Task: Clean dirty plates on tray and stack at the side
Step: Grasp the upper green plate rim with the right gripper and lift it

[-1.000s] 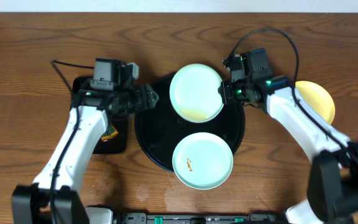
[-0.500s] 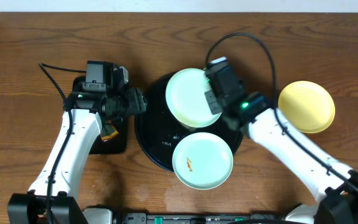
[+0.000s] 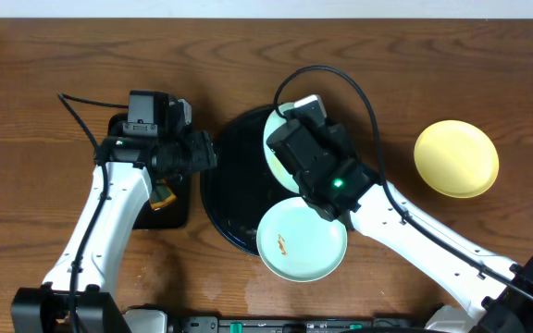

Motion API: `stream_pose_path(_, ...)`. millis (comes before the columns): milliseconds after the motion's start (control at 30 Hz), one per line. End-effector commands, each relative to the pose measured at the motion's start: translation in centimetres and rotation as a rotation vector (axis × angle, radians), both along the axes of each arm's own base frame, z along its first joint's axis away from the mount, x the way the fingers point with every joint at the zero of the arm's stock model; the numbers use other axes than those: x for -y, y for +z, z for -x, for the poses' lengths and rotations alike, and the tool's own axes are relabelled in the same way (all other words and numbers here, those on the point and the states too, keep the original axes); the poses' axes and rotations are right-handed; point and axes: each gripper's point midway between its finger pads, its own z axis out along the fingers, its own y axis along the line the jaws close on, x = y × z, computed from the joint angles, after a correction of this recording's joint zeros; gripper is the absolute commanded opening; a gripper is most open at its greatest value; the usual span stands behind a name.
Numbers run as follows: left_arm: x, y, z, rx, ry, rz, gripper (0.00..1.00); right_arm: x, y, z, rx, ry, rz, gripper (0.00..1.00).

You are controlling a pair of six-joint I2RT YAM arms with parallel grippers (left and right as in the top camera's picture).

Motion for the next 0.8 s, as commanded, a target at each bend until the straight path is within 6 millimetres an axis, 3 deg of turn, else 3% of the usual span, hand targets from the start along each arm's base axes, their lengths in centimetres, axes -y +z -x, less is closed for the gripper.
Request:
stream_pose_path(0,-0.3,0.7,-0.4,0.027,-0.004,-0.017,0.67,0.4,2.0,-0.4,0.068,-0.004,0.026,0.01)
stream_pose_path(300,-0.3,0.7,-0.4,0.027,-0.004,-0.017,0.67,0.7,4.3,-0.5,0.168,-0.017,0.161,0.01)
stream_pose_path(767,-0.3,0.7,-0.4,0.027,-0.004,-0.018,0.67,-0.9,6.9,0.8,0.257,0.026,0.337,0.01)
